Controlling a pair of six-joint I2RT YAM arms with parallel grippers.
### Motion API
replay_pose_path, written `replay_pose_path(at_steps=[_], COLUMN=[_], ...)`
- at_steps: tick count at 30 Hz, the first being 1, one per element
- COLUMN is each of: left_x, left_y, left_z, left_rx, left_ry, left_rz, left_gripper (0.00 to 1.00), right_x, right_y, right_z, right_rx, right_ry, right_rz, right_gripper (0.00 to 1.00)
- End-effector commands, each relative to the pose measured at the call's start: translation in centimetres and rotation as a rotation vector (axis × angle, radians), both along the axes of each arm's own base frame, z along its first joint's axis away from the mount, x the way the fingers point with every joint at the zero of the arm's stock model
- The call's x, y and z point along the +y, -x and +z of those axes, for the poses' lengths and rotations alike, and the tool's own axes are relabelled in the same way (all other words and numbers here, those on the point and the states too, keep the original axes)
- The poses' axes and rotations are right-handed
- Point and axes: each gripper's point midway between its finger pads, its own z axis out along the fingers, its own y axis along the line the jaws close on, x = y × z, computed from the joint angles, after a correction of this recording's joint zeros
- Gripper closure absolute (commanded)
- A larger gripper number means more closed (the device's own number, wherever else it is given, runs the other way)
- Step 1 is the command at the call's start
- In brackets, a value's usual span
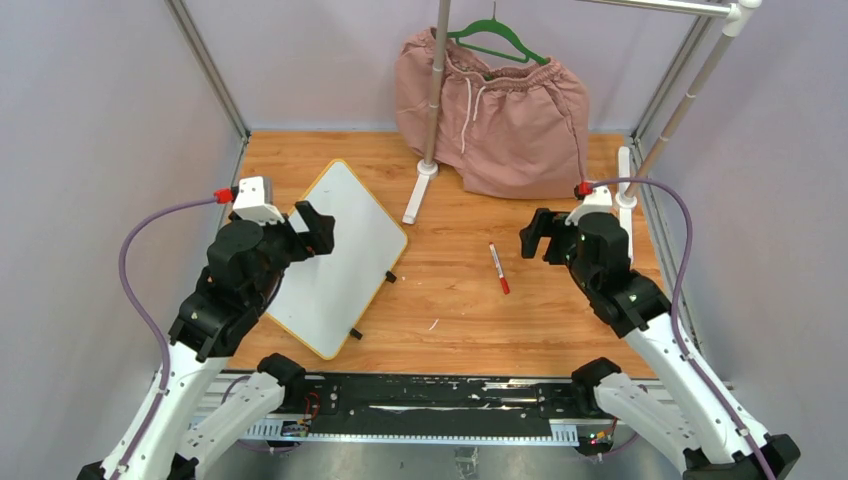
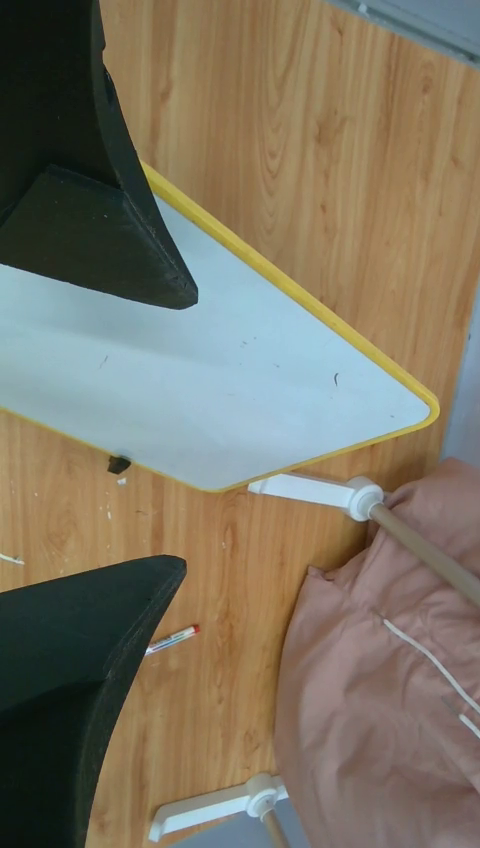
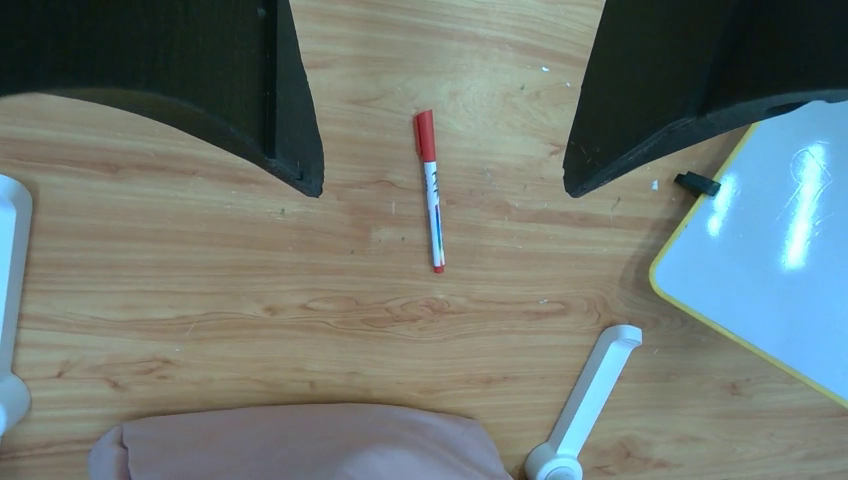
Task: Write a sentence on the whiteboard
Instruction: Open the whiteboard marker at the center of the board.
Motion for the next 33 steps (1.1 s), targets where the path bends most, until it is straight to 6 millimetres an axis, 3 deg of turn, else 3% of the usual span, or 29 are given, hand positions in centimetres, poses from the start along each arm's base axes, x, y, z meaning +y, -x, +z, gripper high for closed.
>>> replay_pose_path(at_steps=[1, 6, 11, 18, 28, 33], left_x=[-0.2, -2.5, -4.5, -7.6, -7.4, -6.9], left_y=[-0.1, 0.0, 0.7, 2.7, 3.6, 3.3], left_z=[0.5, -0.6, -1.0, -0.9, -0.6, -0.8], left_rx=[-0.030, -0.084, -0.123, -0.204, -0.237, -0.233], left_ry=[-0.007, -0.041, -0.015, 0.021, 0.041, 0.045], left_rz=[-0.016, -0.170, -0.290, -0.500, -0.510, -0.473], left_gripper=[0.00, 0.00, 0.00, 0.00, 0.00, 0.00], right_x=[-0.6, -0.2, 1.7, 3.6, 5.4, 5.9], right_y=[0.1, 0.4, 0.3, -1.2, -2.8, -3.7], right_z=[1.0, -1.7, -5.2, -9.7, -15.8, -17.2], right_rx=[-0.101, 0.036, 0.216, 0.365, 0.521, 0.551], right_ry=[-0.018, 0.079, 0.157, 0.244, 0.322, 0.344], right_rz=[-0.012, 0.045, 0.142, 0.179, 0.205, 0.197], right_gripper=[0.09, 0.13, 0.19, 0.27, 0.45, 0.52])
